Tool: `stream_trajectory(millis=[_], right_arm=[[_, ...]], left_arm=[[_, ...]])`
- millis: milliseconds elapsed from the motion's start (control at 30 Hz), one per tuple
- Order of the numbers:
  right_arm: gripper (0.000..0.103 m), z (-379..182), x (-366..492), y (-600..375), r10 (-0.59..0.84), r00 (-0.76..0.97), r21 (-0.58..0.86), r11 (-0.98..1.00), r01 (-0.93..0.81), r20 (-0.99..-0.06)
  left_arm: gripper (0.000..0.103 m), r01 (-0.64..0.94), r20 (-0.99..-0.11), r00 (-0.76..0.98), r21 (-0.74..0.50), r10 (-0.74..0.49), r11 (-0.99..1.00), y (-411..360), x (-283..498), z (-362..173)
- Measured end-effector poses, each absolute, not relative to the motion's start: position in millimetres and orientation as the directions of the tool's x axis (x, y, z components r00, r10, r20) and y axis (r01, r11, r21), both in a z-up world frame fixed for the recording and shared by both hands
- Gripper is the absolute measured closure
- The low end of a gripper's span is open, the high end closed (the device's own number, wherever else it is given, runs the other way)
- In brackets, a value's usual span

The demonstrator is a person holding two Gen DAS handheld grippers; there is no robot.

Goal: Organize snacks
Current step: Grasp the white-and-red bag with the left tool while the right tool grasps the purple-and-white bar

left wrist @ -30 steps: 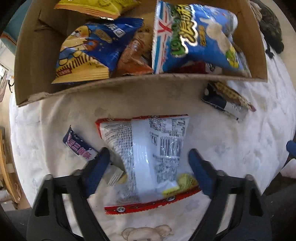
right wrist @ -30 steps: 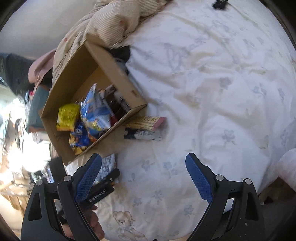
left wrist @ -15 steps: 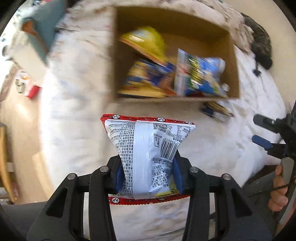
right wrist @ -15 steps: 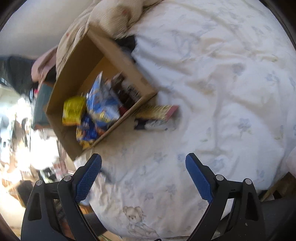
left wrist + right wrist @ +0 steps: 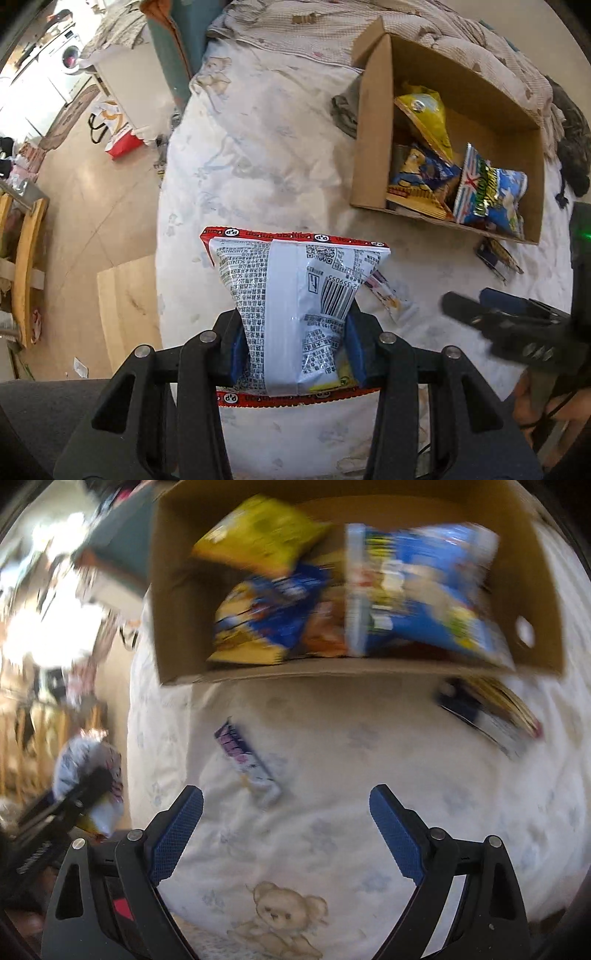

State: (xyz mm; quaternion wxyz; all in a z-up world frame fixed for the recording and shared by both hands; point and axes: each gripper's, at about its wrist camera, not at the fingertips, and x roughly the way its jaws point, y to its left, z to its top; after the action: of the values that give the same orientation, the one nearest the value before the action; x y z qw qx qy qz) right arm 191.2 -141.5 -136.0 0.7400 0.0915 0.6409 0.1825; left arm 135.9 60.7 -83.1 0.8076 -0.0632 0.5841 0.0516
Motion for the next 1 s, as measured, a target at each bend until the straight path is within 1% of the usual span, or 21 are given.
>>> stream_trajectory(millis=[67,100,267,333,433,500,533,567,600,667,800,1000], right_arm=[[0.019,-142.4,193.8,-119.3,0.362,0.1,0.335,0.918,-0.213,-0.927],[0.021,-146.1,195.0,-111.3,0.349,0.092,0.321,0.918,-0.234,-0.932],[0.026,-164.0,199.8,-84.8,0.297,0.073,0.264,0.919,-0.294,-0.952],[0.028,-175.2,201.2,-76.9,0.281,0.055,0.252,0.919,-0.303,-0.958],[0.028,-186.5,202.1,-70.9,0.265,0.034,0.242,0.919,-0.311,-0.964],[0.032,-190.1,201.7,-66.8,0.248,0.037,0.223,0.918,-0.329,-0.968],[0.039,-191.0,201.1,-64.9,0.232,0.043,0.203,0.917,-0.343,-0.972],[0.05,-191.8,201.0,-64.1,0.213,0.051,0.182,0.918,-0.353,-0.976],[0.057,-191.3,200.4,-68.2,0.204,0.062,0.169,0.919,-0.357,-0.977],[0.084,-188.7,200.6,-73.3,0.217,0.07,0.178,0.916,-0.359,-0.974],[0.085,-178.8,198.9,-86.2,0.301,0.051,0.266,0.901,-0.341,-0.952],[0.085,-157.7,185.6,-117.4,0.356,0.082,0.317,0.899,-0.303,-0.931]], left_arm=[[0.063,-0.174,-0.953,0.303,-0.044,0.011,0.984,63.2,138.4,-86.0],[0.063,-0.183,-0.956,0.294,-0.044,0.012,0.982,64.0,139.9,-88.7],[0.063,-0.215,-0.968,0.252,-0.037,0.019,0.976,67.2,141.8,-100.3],[0.063,-0.211,-0.968,0.247,-0.004,0.05,0.977,64.5,142.3,-103.2],[0.063,-0.199,-0.965,0.252,0.018,0.069,0.98,61.3,142.7,-104.5],[0.063,-0.2,-0.963,0.255,0.034,0.085,0.979,61.4,143.4,-104.5],[0.063,-0.203,-0.963,0.256,0.036,0.089,0.978,62.2,143.7,-104.4],[0.063,-0.207,-0.963,0.255,0.036,0.09,0.978,63.2,144.0,-104.7],[0.063,-0.212,-0.963,0.253,0.037,0.091,0.977,64.4,144.5,-105.6],[0.063,-0.222,-0.964,0.247,0.038,0.094,0.974,65.3,144.9,-107.2],[0.063,-0.228,-0.966,0.243,0.035,0.091,0.973,65.7,147.1,-109.2],[0.063,-0.223,-0.963,0.255,0.034,0.092,0.974,62.5,148.0,-108.7]])
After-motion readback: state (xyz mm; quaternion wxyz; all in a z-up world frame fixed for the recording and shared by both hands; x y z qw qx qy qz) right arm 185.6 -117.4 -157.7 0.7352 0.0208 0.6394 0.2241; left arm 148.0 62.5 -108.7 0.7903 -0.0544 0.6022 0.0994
